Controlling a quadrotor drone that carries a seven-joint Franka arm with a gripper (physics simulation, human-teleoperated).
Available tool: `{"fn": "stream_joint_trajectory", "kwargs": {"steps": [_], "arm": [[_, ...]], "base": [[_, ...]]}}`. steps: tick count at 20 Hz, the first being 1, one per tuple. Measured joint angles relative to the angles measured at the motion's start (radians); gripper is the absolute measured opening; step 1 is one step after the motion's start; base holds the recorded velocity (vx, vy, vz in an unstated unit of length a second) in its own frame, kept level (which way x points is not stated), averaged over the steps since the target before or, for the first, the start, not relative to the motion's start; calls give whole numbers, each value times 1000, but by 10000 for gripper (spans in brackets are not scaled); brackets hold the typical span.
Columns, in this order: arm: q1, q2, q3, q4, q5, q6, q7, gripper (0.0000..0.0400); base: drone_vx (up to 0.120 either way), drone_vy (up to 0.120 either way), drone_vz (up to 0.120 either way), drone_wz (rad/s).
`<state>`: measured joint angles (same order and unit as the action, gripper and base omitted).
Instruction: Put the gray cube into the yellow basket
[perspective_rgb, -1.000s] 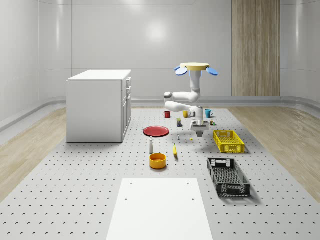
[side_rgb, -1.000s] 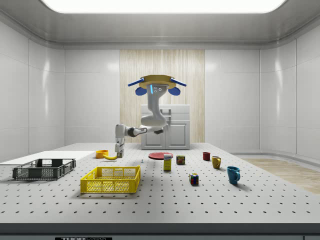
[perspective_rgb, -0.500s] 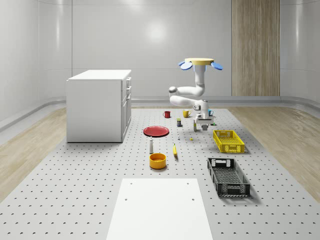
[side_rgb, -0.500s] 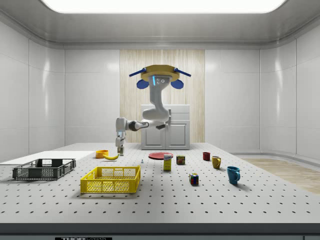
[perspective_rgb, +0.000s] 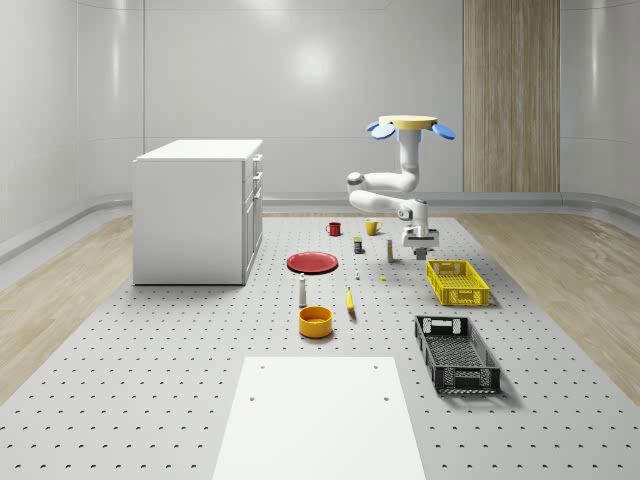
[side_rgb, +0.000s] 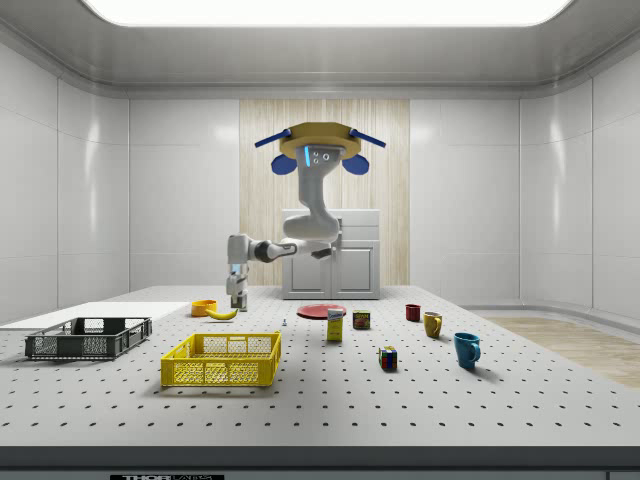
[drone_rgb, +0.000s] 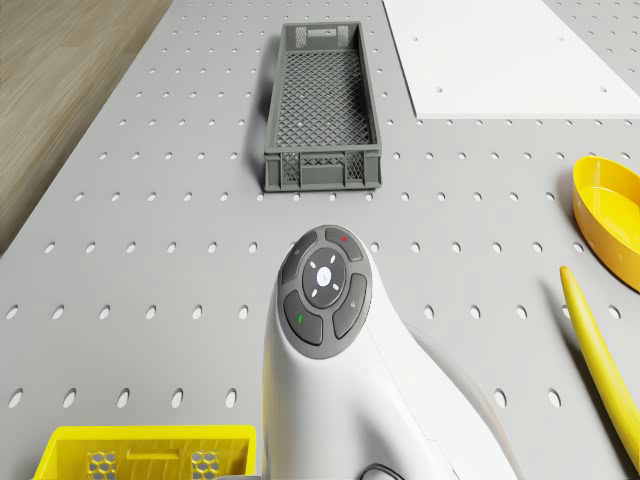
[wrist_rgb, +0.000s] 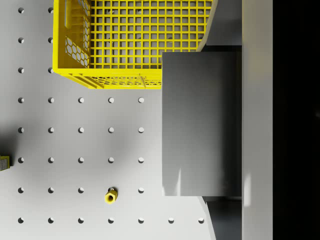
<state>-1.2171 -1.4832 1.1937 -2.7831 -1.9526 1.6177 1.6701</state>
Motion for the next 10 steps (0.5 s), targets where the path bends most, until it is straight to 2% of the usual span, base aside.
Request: {"fn": "stream_joint_trajectory", "kwargs": {"steps": [10], "arm": [[-1,-2,0,0,1,2,1,250]], "base": [[0,120,0,0]]}}
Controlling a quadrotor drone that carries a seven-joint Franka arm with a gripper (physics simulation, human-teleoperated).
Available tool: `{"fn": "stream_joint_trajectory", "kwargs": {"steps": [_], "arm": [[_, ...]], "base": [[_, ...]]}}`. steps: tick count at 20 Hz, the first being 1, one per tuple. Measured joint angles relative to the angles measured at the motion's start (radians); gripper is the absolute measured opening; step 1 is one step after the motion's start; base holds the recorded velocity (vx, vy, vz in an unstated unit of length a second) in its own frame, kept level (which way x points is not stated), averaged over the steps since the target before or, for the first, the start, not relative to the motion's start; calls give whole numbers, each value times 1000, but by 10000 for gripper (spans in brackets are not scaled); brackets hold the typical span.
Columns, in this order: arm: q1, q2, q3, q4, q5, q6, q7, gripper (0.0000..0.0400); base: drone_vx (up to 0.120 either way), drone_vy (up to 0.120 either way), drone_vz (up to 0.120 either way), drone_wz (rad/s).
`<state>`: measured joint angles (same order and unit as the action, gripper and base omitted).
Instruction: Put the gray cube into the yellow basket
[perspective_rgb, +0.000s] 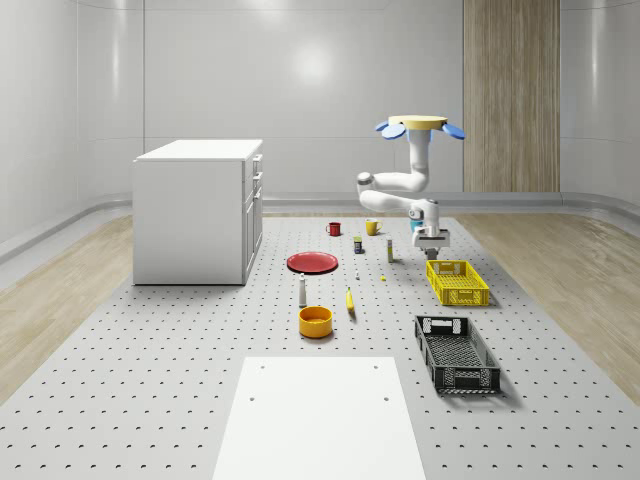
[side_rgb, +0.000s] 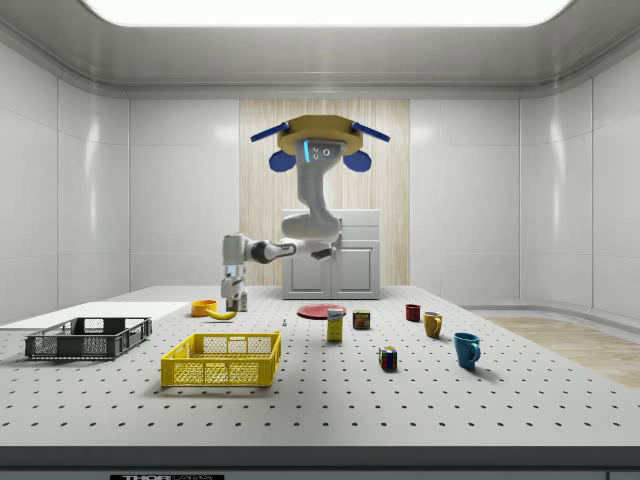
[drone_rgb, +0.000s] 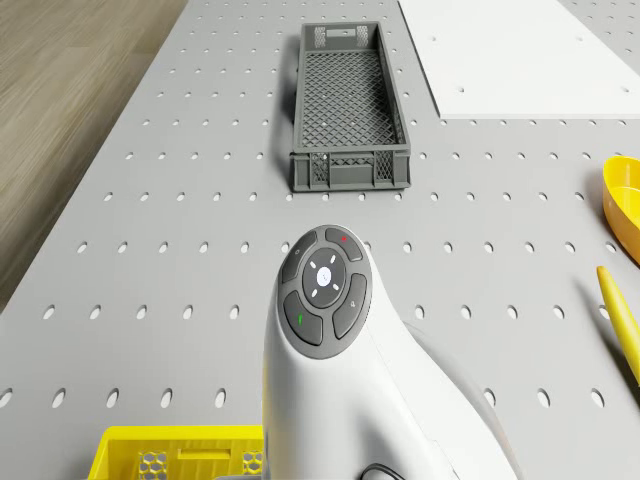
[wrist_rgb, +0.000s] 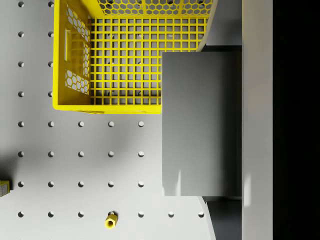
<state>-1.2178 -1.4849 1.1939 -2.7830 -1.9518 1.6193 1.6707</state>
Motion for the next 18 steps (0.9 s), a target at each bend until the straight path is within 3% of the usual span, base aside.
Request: {"fn": "stream_joint_trajectory", "kwargs": {"steps": [6,18], "arm": [[0,-1,0,0,0,1,0,250],[-1,-3,0,0,1,2,1,250]], "base": [[0,120,-87,0],[0,120,-27,0]]}}
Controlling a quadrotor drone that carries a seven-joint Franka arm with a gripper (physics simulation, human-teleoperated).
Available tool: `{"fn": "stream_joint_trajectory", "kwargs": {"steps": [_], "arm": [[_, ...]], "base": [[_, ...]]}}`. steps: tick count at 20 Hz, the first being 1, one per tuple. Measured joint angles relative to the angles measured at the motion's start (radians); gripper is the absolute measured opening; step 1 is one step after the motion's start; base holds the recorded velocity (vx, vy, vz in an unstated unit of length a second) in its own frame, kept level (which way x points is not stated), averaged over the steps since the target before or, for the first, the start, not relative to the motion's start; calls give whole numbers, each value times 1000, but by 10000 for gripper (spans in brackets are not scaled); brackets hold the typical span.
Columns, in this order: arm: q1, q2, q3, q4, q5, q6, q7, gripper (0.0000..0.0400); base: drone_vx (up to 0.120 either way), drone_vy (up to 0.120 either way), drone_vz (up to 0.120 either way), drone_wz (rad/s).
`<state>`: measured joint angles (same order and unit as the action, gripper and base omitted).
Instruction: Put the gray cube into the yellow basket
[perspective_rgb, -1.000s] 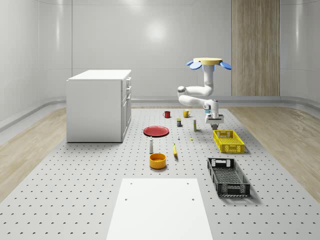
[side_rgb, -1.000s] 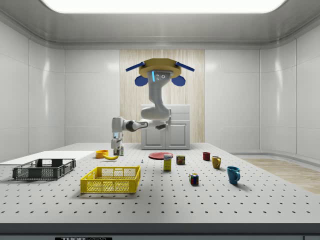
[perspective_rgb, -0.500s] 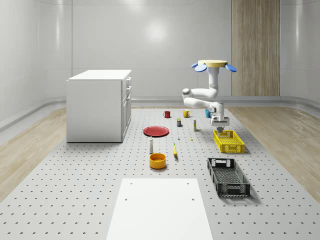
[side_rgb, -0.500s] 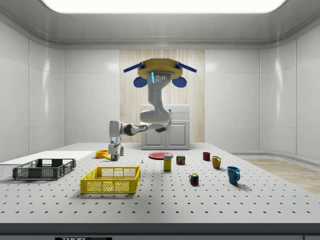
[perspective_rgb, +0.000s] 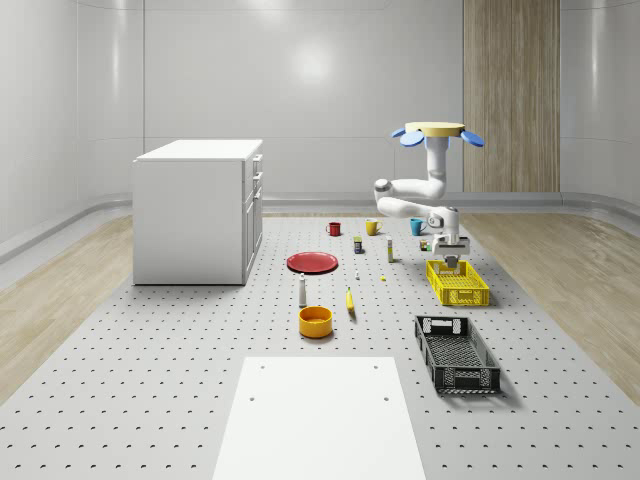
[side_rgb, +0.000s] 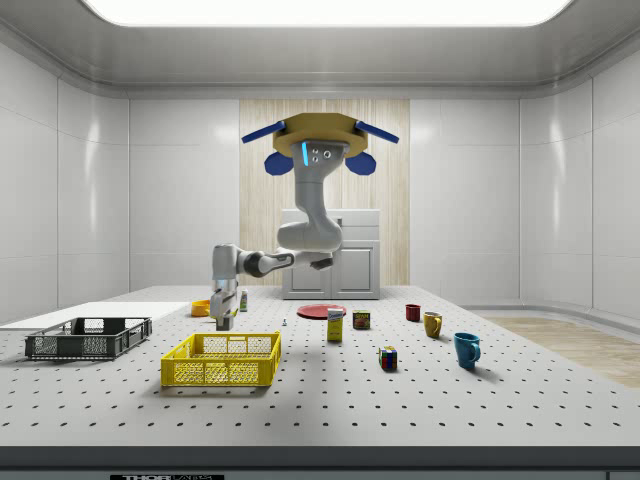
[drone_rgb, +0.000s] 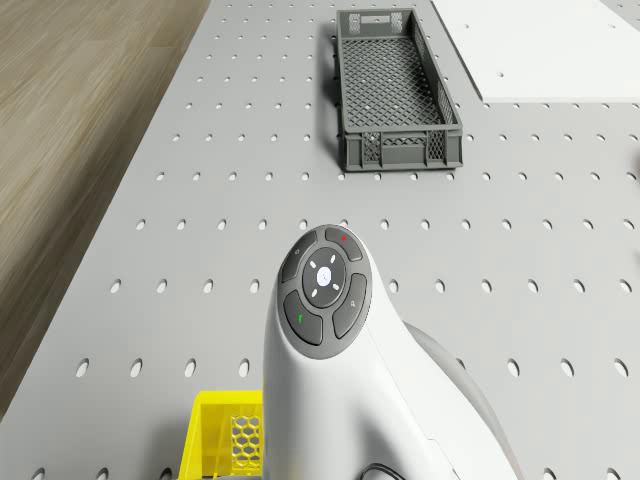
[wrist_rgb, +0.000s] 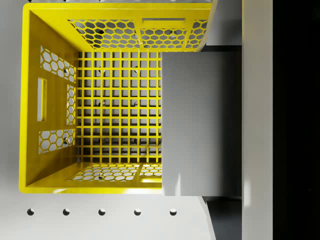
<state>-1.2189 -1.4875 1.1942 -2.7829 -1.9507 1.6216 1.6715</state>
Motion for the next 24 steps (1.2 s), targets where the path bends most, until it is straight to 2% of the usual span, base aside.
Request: {"fn": "stream_joint_trajectory", "kwargs": {"steps": [3,13,24], "arm": [[0,0,0,0,0,0,0,250],[-21,5,-97,42,-90,45,-2,250],[-50,38,-224,118,-212,99,-10,250]], "base": [[0,120,0,0],[0,0,0,0],[0,0,0,0]]}}
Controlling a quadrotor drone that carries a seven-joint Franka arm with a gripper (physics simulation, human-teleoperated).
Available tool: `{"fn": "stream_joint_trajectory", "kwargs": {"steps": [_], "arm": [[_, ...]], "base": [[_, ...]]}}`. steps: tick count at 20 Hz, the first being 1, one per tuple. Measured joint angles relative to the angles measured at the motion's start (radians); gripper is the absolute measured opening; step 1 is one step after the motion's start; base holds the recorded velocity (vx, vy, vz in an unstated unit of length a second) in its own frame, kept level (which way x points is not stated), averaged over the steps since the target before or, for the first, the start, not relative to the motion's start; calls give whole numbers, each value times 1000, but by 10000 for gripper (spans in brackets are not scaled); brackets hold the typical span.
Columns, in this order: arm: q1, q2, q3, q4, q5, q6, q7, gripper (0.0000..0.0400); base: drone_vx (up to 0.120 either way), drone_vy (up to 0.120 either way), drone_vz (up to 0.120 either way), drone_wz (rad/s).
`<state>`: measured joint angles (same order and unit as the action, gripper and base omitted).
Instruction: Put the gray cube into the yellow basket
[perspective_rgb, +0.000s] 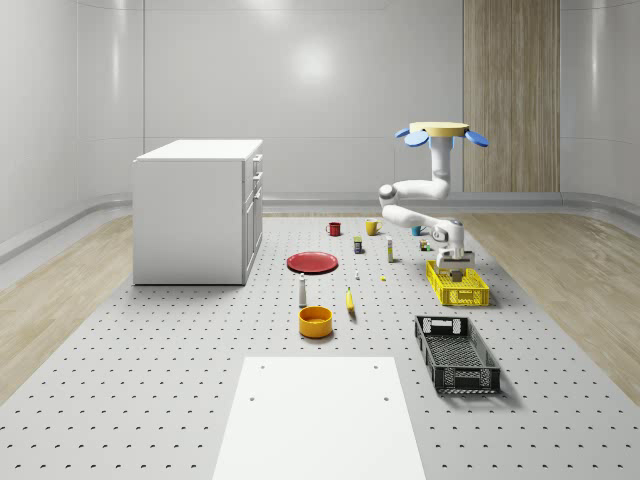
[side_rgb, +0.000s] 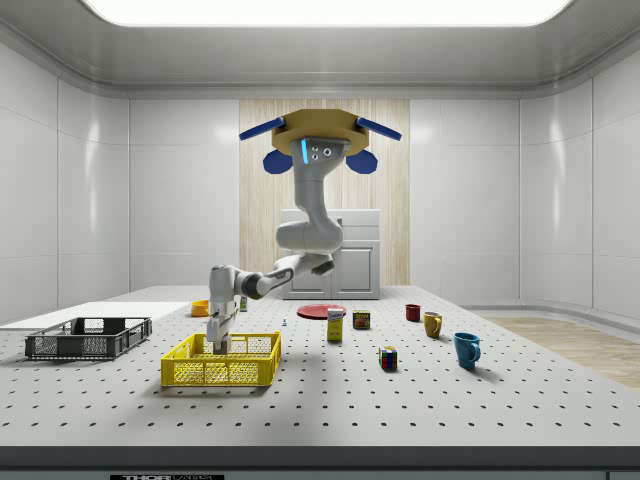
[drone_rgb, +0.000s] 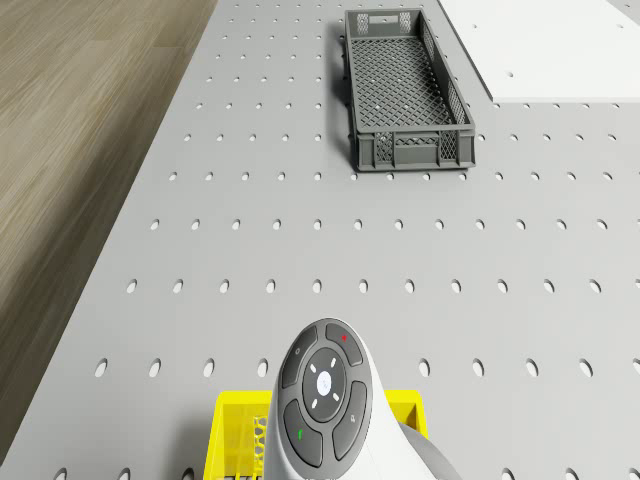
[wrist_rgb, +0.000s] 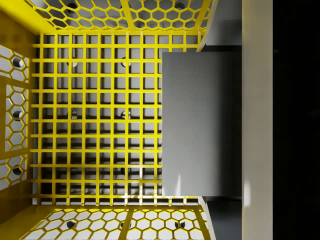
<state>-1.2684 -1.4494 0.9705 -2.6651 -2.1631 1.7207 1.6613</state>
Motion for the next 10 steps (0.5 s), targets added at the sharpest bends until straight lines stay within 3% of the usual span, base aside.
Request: {"fn": "stream_joint_trajectory", "kwargs": {"steps": [4,10], "arm": [[0,11,-15,10,-16,1,-4,345],[16,14,12,-13,5,-24,-8,388]], "base": [[0,0,0,0],[0,0,0,0]]}}
